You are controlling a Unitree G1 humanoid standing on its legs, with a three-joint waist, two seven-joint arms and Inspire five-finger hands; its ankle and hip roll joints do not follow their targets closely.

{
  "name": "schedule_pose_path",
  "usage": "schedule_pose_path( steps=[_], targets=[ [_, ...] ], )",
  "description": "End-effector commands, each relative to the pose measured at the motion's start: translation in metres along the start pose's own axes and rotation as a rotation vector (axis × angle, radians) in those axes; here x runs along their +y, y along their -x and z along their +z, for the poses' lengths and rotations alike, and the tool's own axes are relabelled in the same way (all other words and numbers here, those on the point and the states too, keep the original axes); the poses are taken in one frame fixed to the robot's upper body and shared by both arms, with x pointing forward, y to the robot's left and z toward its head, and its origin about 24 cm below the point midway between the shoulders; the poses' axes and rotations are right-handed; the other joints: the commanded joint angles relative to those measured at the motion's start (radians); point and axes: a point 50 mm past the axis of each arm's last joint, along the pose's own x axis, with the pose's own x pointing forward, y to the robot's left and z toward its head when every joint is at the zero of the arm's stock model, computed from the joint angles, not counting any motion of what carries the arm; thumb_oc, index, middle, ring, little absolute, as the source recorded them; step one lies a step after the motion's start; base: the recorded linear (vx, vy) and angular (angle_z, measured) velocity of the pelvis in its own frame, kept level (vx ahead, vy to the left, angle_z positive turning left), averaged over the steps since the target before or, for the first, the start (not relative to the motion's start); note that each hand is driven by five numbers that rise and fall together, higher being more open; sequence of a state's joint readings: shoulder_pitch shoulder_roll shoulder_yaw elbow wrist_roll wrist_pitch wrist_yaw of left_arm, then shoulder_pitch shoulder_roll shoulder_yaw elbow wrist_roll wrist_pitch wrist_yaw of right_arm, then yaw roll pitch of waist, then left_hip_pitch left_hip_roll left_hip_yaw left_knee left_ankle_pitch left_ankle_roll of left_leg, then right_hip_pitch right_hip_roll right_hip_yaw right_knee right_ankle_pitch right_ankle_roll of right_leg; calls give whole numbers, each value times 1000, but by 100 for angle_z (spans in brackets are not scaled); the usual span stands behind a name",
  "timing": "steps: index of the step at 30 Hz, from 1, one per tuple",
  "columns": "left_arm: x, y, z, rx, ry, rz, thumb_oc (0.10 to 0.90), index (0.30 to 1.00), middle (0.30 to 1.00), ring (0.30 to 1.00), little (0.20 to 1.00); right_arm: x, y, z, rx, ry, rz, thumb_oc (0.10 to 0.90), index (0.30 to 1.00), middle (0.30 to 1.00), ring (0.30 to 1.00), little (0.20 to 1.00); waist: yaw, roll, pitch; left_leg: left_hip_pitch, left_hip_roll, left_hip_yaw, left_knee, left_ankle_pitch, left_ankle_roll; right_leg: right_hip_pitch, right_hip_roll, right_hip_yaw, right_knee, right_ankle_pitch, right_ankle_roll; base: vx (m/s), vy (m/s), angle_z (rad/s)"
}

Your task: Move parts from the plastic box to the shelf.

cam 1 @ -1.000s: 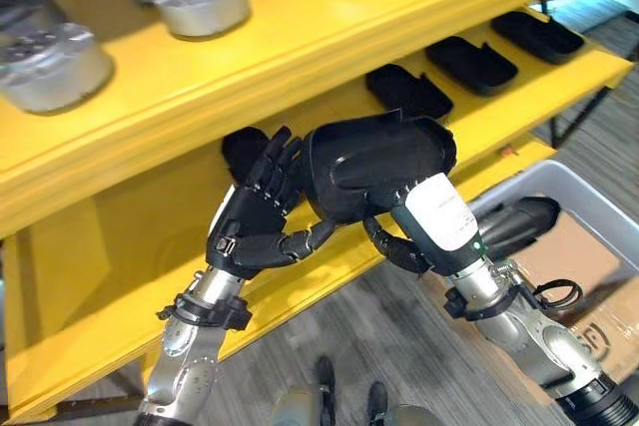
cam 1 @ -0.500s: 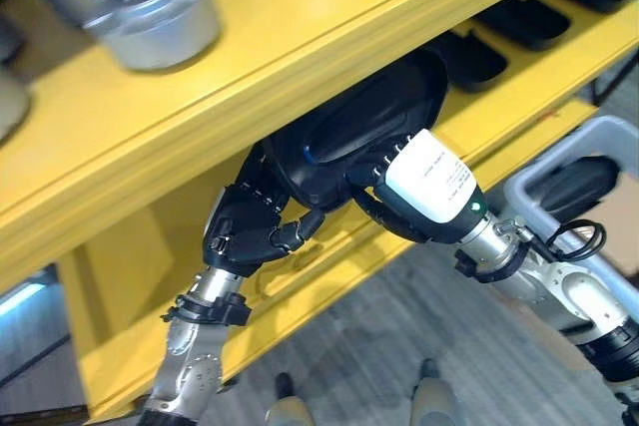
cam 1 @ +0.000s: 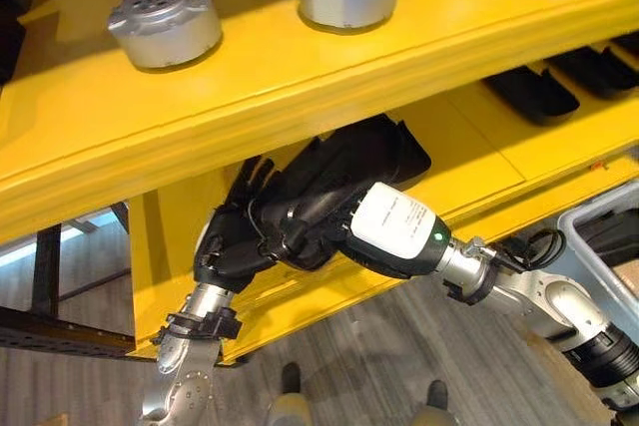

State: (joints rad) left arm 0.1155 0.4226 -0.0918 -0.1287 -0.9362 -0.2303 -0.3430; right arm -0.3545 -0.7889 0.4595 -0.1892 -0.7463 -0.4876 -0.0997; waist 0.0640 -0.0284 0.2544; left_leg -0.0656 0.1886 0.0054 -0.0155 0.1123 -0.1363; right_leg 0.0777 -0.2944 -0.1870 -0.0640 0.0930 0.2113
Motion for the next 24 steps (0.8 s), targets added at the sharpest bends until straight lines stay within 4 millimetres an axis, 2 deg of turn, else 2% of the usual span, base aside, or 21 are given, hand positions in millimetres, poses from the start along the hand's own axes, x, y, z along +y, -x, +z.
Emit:
schedule_pose_path(
  steps=[1,4,5,7,9,12,13,14,17,21,24],
  targets=[
    [-22,-22,32,-135,-56,-210,900,1000,1000,1000,1000,-48,-22,9,-105,109,-279,400,300,300,300,300,11,17,-90,45,-30,32,-12,-99,52,-78,32,59,67,-49,-30,-31,-11,44],
    [-23,-25,33,-143,-49,-213,900,1000,1000,1000,1000,-49,-24,10,-125,128,-247,400,300,300,300,300,22,7,-80,24,-30,27,-1,-103,53,-93,42,62,73,-55,-34,-39,-38,33],
    [-26,-29,36,-143,-46,-215,900,1000,1000,1000,1000,-51,-29,13,-175,153,-177,400,300,300,300,300,37,-9,-63,5,-23,21,6,-102,48,-103,57,63,77,-66,-41,-32,-81,10],
    [-26,-29,36,-137,-46,-216,900,1000,1000,1000,1000,-51,-30,14,-194,166,-157,400,300,300,300,300,41,-15,-59,0,-17,20,7,-100,46,-105,63,63,80,-69,-44,-17,-109,5],
    [-25,-28,37,-118,-51,-231,900,1000,1000,1000,1000,-54,-32,18,-248,199,-94,400,300,300,300,300,56,-35,-41,-15,3,10,13,-90,37,-102,79,59,87,-77,-52,4,-199,4],
    [-25,-26,38,-102,-64,-258,900,1000,1000,1000,1000,-57,-35,19,-296,245,-52,400,300,300,300,300,74,-52,-24,-33,17,-2,21,-84,31,-103,90,54,94,-87,-59,-33,-190,6],
    [-27,-27,40,-82,-89,-307,900,1000,1000,1000,1000,-67,-40,12,-321,334,-34,400,300,300,300,300,100,-74,2,-62,36,-19,21,-65,21,-107,108,42,100,-97,-67,-100,-270,14],
    [-28,-28,41,-81,-96,-324,900,1000,1000,1000,1000,-72,-44,9,-323,370,-37,400,300,300,300,300,109,-82,15,-76,45,-25,21,-57,17,-113,116,38,104,-101,-71,-127,-299,17],
    [-33,-32,44,-89,-109,-367,900,1000,1000,1000,1000,-93,-54,6,-338,442,-73,400,300,300,300,300,128,-98,54,-117,65,-45,16,-34,8,-136,140,29,121,-116,-85,-96,-158,13],
    [-36,-36,47,-96,-122,-377,900,1000,1000,1000,1000,-102,-59,5,-344,474,-56,400,300,300,300,300,139,-104,82,-148,77,-67,24,-20,4,-155,157,23,154,-137,-98,-39,-103,7],
    [-37,-38,49,-89,-125,-387,900,1000,1000,1000,1000,-109,-63,-1,-332,533,-29,400,300,300,300,300,164,-118,116,-192,94,-104,34,-6,-2,-185,179,10,202,-166,-117,-20,-184,11]
  ],
)
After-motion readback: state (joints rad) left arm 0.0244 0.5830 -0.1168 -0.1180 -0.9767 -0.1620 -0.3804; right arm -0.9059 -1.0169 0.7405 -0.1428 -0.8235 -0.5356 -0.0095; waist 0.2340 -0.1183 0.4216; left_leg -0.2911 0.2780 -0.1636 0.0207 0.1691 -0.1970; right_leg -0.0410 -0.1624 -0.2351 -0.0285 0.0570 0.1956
